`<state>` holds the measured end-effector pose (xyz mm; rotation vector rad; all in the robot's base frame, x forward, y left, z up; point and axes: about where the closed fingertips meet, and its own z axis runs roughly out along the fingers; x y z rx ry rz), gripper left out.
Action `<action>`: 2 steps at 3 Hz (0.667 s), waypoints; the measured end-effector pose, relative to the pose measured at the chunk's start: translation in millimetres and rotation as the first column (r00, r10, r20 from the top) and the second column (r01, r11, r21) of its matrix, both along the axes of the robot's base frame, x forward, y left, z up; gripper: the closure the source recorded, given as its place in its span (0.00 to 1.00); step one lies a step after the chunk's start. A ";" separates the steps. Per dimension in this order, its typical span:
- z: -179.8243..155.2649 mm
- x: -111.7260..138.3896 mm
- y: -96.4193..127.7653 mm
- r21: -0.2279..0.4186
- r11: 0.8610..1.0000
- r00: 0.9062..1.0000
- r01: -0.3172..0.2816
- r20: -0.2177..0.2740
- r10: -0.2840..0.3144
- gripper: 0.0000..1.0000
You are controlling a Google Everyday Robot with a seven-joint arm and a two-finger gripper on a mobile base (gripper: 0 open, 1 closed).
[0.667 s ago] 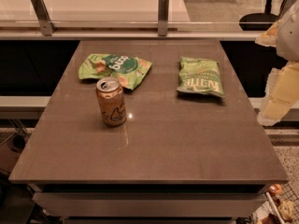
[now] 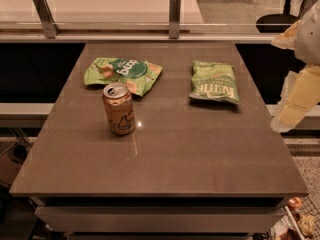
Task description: Knock orange can over
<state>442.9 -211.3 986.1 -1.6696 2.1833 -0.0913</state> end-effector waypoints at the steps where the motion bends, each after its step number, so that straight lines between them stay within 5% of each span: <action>1: -17.0 22.4 20.1 0.157 0.987 0.999 -0.013 0.046 0.006 0.00; 2: -23.4 44.8 41.3 0.270 0.962 0.994 -0.030 0.108 0.001 0.00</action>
Offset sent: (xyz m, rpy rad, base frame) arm 0.0753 0.0646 -0.0336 0.4274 -0.1764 0.0217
